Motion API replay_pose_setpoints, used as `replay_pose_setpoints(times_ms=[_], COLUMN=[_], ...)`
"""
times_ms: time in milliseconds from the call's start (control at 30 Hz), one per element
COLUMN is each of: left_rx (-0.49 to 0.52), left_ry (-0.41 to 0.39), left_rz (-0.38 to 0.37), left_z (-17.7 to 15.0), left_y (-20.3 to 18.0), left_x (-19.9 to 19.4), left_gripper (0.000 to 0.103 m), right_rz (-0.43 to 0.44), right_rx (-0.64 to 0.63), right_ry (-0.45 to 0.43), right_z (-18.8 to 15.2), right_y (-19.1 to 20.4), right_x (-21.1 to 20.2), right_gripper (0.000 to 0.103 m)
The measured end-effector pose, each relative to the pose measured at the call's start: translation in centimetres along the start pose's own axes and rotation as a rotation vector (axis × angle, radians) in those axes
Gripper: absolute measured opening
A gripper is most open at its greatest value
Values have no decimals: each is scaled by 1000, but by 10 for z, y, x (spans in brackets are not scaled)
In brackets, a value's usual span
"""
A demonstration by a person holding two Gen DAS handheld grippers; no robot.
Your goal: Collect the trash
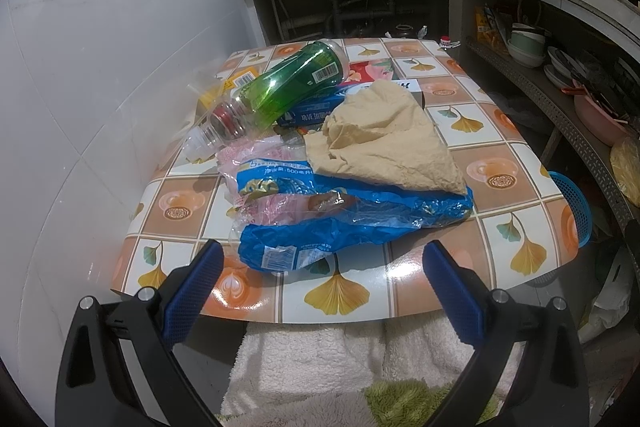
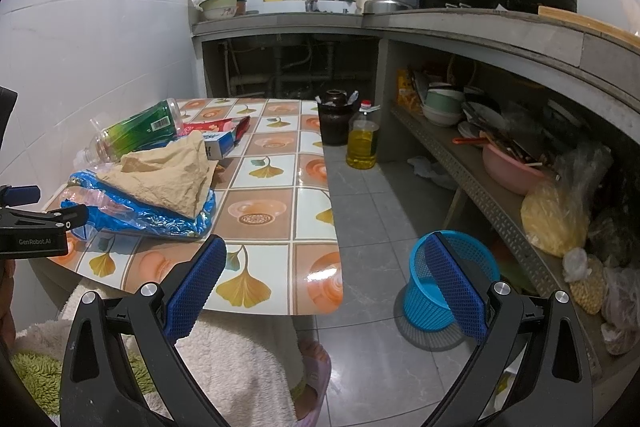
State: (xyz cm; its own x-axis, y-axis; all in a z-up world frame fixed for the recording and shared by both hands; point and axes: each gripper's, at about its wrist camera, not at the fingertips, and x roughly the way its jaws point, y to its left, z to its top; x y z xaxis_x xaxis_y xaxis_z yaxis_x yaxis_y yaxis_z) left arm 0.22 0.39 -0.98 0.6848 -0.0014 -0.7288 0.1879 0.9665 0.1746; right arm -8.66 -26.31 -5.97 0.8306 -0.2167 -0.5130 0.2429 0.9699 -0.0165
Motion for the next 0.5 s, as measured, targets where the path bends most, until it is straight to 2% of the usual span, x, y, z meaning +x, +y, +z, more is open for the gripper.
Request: replay_pose_setpoints(times_ms=[500], left_rx=[0], left_ry=[4], left_rz=[0], left_z=[-2], left_y=[0], left_x=[4], left_gripper=[98], right_rz=[-1], right_rx=[0], right_ry=[2], right_z=[2], right_y=[0], right_x=[-2], right_gripper=[95])
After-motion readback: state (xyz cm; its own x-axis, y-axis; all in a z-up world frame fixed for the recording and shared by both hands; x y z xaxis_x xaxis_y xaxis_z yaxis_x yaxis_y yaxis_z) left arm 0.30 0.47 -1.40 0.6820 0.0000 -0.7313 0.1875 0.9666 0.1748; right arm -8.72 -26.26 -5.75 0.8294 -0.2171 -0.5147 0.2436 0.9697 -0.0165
